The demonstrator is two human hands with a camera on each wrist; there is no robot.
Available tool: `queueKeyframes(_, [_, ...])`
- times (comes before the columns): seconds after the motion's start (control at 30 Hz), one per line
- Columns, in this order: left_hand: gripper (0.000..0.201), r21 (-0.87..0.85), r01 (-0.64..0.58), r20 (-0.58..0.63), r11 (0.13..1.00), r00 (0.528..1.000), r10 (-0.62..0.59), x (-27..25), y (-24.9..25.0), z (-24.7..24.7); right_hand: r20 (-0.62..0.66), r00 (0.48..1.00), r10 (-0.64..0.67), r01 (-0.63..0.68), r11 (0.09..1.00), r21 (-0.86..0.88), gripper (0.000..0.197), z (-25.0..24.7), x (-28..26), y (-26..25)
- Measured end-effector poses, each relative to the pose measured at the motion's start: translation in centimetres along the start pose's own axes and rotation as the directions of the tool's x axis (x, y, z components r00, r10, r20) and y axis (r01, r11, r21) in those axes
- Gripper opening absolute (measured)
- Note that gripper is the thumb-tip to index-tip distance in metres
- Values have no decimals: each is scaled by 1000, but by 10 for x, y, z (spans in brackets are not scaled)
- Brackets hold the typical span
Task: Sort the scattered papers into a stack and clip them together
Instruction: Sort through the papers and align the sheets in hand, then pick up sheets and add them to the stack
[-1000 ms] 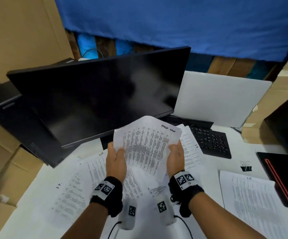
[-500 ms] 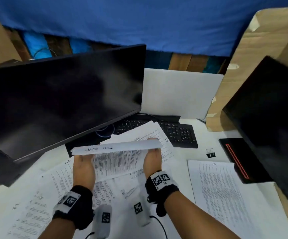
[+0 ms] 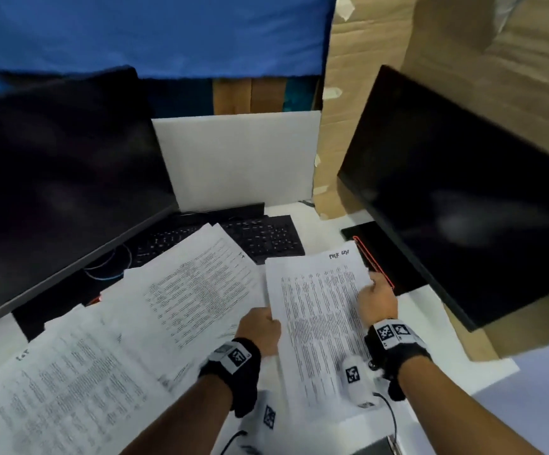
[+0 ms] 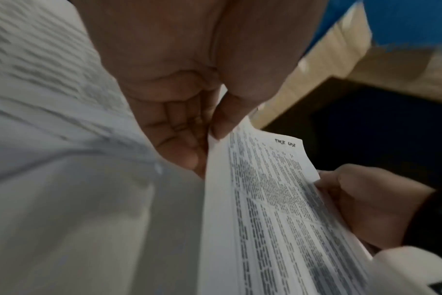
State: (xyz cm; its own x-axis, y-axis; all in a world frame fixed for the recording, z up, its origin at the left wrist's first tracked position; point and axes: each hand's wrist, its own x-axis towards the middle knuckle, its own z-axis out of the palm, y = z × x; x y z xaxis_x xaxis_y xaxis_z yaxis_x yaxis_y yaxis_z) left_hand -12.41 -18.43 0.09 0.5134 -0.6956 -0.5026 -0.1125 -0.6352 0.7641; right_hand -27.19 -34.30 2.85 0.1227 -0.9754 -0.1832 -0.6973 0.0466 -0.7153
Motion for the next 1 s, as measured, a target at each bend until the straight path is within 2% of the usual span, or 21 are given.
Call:
queueKeyframes(0.13, [35, 91, 25, 62, 996, 998, -31, 18, 7, 44, 18, 996, 83, -81, 993, -86, 41, -16, 22, 47])
queueKeyframes(0.23, [26, 95, 92, 56, 991, 994, -98, 28, 12, 61, 28, 996, 80, -77, 993, -89, 45, -19, 34, 65])
queueKeyframes(0.37, [19, 150, 116, 40, 982, 992, -123, 39, 11, 74, 71, 996, 56, -46, 991, -128, 56, -14, 50, 82])
queueKeyframes(0.57, [19, 235, 159, -26, 959, 987, -157, 36, 14, 76, 43, 999, -26, 32, 988, -152, 52, -1, 63, 91])
queueKeyframes(0.73, [15, 235, 173, -78, 956, 984, -158, 41, 14, 77, 13, 1000, -17, 20, 983, -185, 56, 7, 69, 95])
queueKeyframes(0.87, [12, 260, 188, -50, 947, 982, -182, 42, 15, 79, 37, 999, 26, -19, 983, -184, 54, 10, 70, 97])
queueKeyframes(1.0, [30, 178, 216, -42, 960, 976, -212, 39, 15, 76, 45, 997, 60, -47, 967, -251, 57, 6, 67, 83])
